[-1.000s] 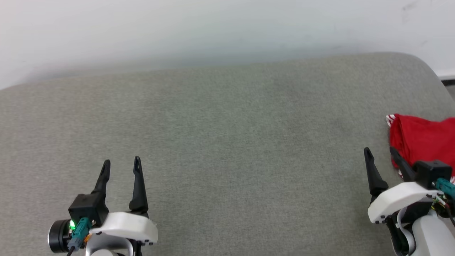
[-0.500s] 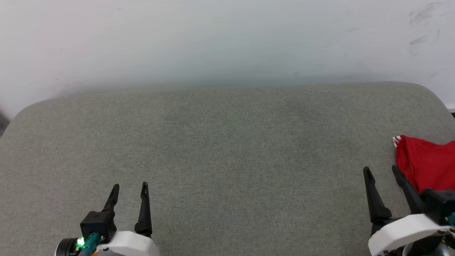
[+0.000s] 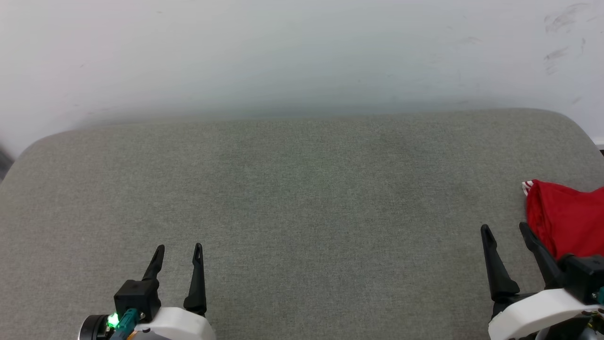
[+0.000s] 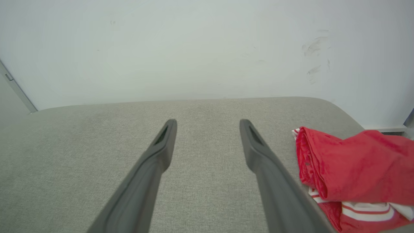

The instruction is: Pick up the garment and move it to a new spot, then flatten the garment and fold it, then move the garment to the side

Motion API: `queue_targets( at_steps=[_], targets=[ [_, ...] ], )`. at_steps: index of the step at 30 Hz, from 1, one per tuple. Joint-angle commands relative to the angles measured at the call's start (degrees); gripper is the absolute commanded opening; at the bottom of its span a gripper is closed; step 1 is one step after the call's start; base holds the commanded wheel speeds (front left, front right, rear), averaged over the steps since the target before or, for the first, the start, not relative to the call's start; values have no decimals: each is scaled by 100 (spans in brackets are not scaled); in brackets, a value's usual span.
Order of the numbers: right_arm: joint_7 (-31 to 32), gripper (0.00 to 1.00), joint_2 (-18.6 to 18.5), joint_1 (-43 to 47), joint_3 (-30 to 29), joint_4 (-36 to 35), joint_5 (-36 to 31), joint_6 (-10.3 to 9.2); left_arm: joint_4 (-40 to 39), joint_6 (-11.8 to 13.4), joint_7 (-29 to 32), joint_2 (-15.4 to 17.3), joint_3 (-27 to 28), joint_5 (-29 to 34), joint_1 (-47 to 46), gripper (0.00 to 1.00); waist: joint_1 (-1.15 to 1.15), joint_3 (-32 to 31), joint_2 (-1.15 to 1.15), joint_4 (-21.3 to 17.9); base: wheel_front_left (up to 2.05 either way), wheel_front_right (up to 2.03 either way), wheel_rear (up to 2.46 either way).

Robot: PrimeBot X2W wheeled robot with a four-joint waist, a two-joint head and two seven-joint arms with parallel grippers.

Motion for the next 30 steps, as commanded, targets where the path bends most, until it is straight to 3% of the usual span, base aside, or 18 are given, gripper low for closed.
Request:
queue_targets(
  at_steps=[1, 5, 6, 30],
  targets=[
    [1, 100, 35, 36, 5, -47, 9, -2, 19, -27, -37, -25, 8, 41, -91, 100, 1, 5, 0, 1, 0, 0, 0],
    [11, 100, 39, 28, 1, -71, 1, -2, 34, -36, -36, -42, 8, 30, -102, 100, 1, 6, 0, 11, 0, 0, 0],
    [6, 0, 9, 2, 1, -18, 1, 0, 34, -8, 1, -33, 2, 8, -35, 0, 1, 7, 0, 10, 0, 0, 0],
    [0, 0, -17, -320, -44, 680, 2316, 0, 256, -661, 536, -486, 726, -1806, -124, 0, 1, 21, 0, 54, 0, 0, 0]
  ],
)
